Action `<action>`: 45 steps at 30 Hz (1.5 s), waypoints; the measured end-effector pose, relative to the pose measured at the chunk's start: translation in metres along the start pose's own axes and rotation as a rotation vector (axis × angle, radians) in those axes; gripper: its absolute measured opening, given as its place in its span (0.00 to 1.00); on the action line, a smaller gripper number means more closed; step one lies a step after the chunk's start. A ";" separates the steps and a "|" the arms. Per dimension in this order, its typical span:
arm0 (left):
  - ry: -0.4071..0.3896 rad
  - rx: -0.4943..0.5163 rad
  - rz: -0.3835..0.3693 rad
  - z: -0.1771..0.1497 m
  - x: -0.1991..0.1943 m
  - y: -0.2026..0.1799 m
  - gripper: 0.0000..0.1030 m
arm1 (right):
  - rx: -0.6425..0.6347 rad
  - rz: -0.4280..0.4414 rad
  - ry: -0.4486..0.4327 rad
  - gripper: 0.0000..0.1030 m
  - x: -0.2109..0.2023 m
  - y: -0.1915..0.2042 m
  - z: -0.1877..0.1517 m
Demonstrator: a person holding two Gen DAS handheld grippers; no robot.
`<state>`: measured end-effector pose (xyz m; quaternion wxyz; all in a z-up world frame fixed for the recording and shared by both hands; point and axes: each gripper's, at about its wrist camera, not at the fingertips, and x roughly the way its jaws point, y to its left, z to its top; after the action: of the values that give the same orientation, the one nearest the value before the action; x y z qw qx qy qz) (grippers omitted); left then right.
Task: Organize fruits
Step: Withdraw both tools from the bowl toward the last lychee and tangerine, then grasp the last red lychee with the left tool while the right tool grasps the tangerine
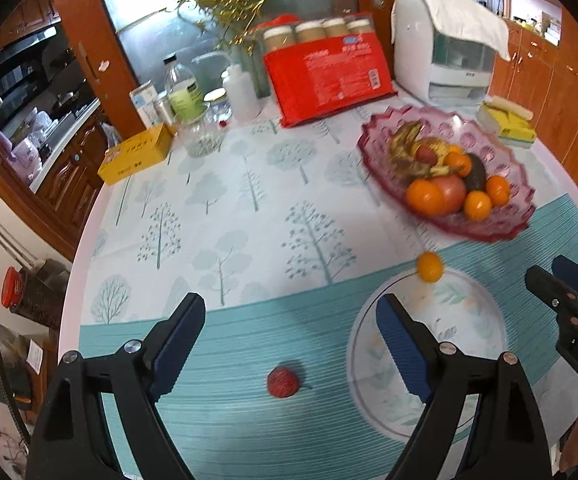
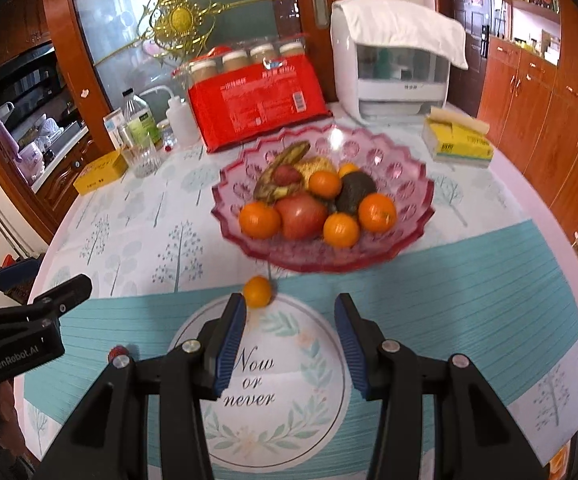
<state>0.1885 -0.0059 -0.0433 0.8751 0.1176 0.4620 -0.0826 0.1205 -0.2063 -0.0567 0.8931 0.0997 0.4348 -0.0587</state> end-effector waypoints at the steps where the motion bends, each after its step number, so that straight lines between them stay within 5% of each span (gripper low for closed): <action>1: 0.006 -0.004 0.001 -0.003 0.003 0.003 0.84 | 0.000 0.002 0.007 0.45 0.003 0.001 -0.003; 13: 0.117 -0.048 0.012 -0.044 0.054 0.025 0.84 | 0.090 0.047 0.111 0.45 0.056 -0.008 -0.028; 25: 0.184 -0.138 -0.055 -0.076 0.089 0.041 0.84 | 0.104 0.077 0.122 0.45 0.102 0.006 -0.018; 35: 0.233 -0.159 -0.096 -0.085 0.112 0.032 0.57 | 0.093 0.066 0.109 0.45 0.131 0.017 -0.009; 45: 0.191 -0.156 -0.092 -0.081 0.111 0.030 0.33 | 0.011 -0.007 0.066 0.40 0.143 0.029 -0.006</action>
<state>0.1945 0.0416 -0.1753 0.8288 0.0351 0.5534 -0.0749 0.2093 -0.1790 -0.1692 0.8776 0.1050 0.4638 -0.0610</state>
